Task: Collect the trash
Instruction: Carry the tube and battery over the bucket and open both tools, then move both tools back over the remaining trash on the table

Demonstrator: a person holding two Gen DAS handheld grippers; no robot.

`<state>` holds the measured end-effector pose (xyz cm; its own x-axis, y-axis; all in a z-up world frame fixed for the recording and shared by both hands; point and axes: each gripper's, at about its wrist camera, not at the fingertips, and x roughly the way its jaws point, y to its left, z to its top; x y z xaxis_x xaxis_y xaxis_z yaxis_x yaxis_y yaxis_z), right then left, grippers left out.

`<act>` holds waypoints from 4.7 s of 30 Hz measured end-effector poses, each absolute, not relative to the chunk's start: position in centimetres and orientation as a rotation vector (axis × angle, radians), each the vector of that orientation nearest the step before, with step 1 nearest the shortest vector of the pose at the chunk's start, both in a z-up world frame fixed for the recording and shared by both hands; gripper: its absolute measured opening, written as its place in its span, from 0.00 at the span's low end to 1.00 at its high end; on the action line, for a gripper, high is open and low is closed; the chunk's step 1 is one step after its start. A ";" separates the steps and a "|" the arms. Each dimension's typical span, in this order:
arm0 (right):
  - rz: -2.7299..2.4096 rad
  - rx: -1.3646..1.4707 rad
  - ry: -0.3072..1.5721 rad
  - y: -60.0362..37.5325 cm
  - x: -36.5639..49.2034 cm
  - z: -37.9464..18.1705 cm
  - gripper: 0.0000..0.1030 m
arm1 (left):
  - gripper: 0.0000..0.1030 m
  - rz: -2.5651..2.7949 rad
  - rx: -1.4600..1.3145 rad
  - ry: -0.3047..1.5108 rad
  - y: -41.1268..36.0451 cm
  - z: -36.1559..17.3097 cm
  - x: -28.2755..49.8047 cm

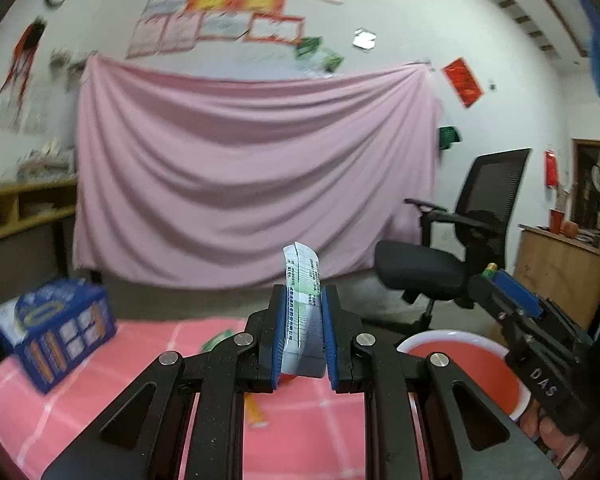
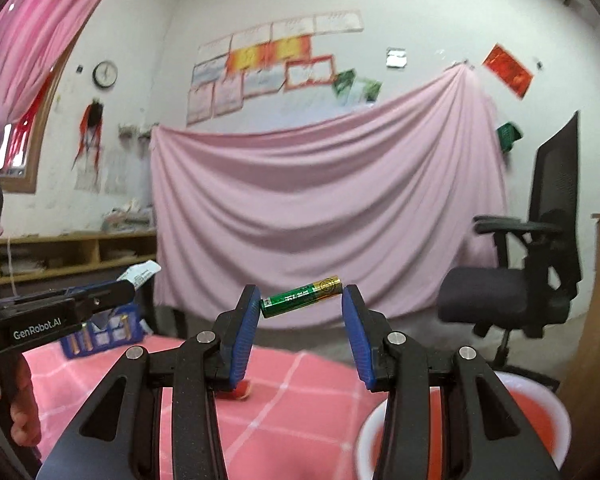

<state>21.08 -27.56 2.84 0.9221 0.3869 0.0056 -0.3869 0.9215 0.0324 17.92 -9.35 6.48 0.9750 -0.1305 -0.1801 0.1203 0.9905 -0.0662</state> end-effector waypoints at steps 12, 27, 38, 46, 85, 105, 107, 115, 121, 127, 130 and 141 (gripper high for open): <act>0.226 0.097 -0.074 -33.8 20.7 4.0 0.39 | 0.14 -0.274 0.073 0.096 -16.6 8.5 19.2; 0.132 0.152 0.082 -38.2 22.5 1.9 0.39 | 0.14 -0.426 0.018 0.305 -22.6 5.8 24.3; 0.093 0.160 0.279 -38.8 24.7 -0.2 0.39 | 0.14 -0.476 -0.026 0.512 -24.3 3.5 27.7; 0.082 0.189 0.346 -39.7 25.3 -0.9 0.40 | 0.15 -0.498 -0.043 0.582 -24.6 2.9 28.0; 0.076 0.257 0.118 -39.1 23.4 2.2 1.00 | 0.99 -0.163 -0.138 0.308 -14.8 6.3 24.5; 0.272 0.130 -0.015 -28.4 23.6 4.0 1.00 | 0.99 0.088 -0.132 0.165 -4.2 7.0 19.9; 0.287 0.116 -0.008 -27.4 23.9 3.9 1.00 | 0.99 0.110 -0.133 0.162 -3.1 6.9 19.6; 0.337 0.038 0.068 -23.4 25.3 3.0 1.00 | 0.99 0.177 -0.110 0.207 0.6 5.3 19.7; 0.389 -0.039 0.176 -19.6 26.8 1.7 1.00 | 0.99 0.219 -0.104 0.269 3.3 3.4 20.3; 0.479 -0.094 0.369 -15.9 29.3 -0.2 1.00 | 0.99 0.204 -0.098 0.356 5.4 1.6 22.0; 0.533 -0.060 0.469 -14.8 30.7 -1.1 1.00 | 0.99 0.176 -0.076 0.424 5.9 0.7 23.0; 0.561 -0.110 0.760 -12.1 34.3 -5.4 0.99 | 0.95 0.042 -0.018 0.604 6.4 -2.4 26.2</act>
